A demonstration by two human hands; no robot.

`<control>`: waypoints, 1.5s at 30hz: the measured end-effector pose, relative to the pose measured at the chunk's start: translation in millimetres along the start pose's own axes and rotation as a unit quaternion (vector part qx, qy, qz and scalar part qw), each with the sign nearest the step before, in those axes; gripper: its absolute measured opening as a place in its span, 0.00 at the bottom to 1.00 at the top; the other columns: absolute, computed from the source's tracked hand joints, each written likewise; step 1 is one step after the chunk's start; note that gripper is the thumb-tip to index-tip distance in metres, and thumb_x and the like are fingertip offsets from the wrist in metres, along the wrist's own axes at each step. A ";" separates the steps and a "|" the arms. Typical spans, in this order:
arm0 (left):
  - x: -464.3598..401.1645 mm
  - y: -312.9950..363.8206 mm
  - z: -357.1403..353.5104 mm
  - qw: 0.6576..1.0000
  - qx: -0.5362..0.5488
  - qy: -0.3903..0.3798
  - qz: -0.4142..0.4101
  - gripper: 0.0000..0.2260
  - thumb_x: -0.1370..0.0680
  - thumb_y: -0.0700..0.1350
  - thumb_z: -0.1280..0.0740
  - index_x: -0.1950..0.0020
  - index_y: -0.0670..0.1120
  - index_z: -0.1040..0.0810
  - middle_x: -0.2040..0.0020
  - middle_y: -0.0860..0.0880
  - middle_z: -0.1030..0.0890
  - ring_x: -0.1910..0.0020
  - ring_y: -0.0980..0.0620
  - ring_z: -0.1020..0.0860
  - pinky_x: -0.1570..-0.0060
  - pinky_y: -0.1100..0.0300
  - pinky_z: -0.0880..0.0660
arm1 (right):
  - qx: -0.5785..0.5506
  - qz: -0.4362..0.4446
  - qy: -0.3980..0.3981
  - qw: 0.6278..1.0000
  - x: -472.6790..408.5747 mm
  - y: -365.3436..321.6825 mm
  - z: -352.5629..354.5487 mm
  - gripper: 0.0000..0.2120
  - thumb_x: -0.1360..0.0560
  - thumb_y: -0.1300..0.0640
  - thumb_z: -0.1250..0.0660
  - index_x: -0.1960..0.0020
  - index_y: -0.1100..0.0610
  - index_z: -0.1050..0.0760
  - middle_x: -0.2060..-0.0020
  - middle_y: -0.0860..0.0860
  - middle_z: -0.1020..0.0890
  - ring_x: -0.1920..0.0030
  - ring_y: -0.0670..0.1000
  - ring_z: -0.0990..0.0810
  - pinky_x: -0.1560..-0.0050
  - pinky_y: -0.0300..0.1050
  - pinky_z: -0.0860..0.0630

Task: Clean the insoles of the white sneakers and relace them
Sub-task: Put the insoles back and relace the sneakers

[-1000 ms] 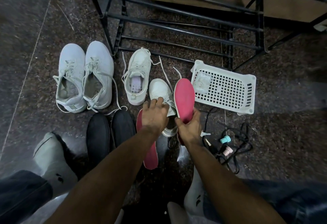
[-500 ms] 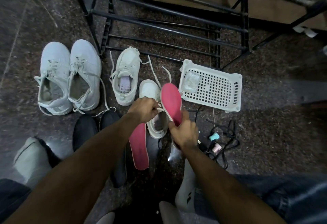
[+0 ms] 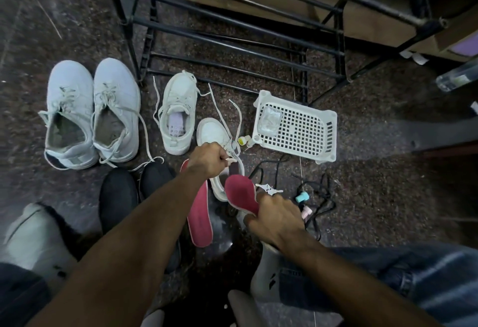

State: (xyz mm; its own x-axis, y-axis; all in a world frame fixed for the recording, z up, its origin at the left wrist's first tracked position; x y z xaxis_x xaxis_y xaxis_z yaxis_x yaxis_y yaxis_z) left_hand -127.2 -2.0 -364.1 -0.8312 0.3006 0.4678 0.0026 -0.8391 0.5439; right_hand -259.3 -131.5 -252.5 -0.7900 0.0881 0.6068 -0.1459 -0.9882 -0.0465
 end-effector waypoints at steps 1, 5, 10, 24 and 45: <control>-0.1 -0.2 -0.2 1.000 0.003 -0.001 0.001 0.10 0.25 0.50 0.28 0.45 0.52 0.16 0.43 0.51 0.17 0.44 0.47 0.20 0.48 0.59 0.26 | -0.008 -0.007 -0.003 1.000 -5.0 -1.3 0.6 0.19 0.29 0.46 0.36 0.43 0.56 0.26 0.50 0.56 0.19 0.49 0.60 0.20 0.51 0.48 0.26; 1.3 -0.5 0.9 1.000 0.010 0.001 -0.004 0.10 0.25 0.48 0.28 0.44 0.51 0.16 0.42 0.51 0.17 0.43 0.48 0.20 0.47 0.60 0.27 | -0.052 -0.041 -0.004 0.998 -34.9 -7.2 -1.0 0.19 0.29 0.44 0.36 0.46 0.56 0.23 0.53 0.55 0.18 0.52 0.59 0.19 0.50 0.48 0.23; 0.7 -1.8 -0.5 1.000 0.026 0.003 -0.006 0.07 0.25 0.48 0.28 0.48 0.51 0.15 0.45 0.52 0.16 0.45 0.50 0.20 0.53 0.65 0.32 | -0.108 -0.058 0.012 0.992 -63.9 -24.5 -9.7 0.19 0.28 0.46 0.36 0.45 0.58 0.23 0.49 0.58 0.18 0.48 0.61 0.20 0.48 0.49 0.24; 1.2 -3.9 -2.5 0.999 0.046 0.010 0.000 0.08 0.26 0.47 0.27 0.47 0.51 0.15 0.43 0.53 0.17 0.43 0.50 0.20 0.44 0.60 0.27 | -0.090 -0.056 0.056 0.993 -52.7 -29.5 -37.3 0.27 0.27 0.42 0.35 0.36 0.59 0.31 0.41 0.55 0.26 0.45 0.61 0.22 0.48 0.53 0.25; 1.3 -8.0 -5.0 0.993 0.114 -0.001 0.019 0.09 0.27 0.44 0.26 0.48 0.48 0.14 0.44 0.54 0.16 0.45 0.53 0.20 0.42 0.59 0.24 | -0.028 0.055 0.188 0.980 -56.6 -10.3 -71.6 0.16 0.26 0.54 0.30 0.39 0.49 0.22 0.44 0.52 0.23 0.52 0.57 0.19 0.63 0.53 0.19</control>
State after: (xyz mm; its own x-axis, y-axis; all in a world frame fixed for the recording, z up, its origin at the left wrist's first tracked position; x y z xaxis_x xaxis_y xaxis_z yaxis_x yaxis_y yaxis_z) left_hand -131.1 2.8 -371.4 -0.8270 0.2723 0.4919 0.1591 -0.7257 0.6694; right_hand -255.7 -117.3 -343.2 -0.9649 0.0323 0.2606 -0.0724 -0.9867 -0.1458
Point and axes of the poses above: each hand's wrist, its own x-axis away from the middle knuckle, its own z-axis out of the back of the hand, y = z × x, the point moved 4 cm from there along -x, towards the middle knuckle
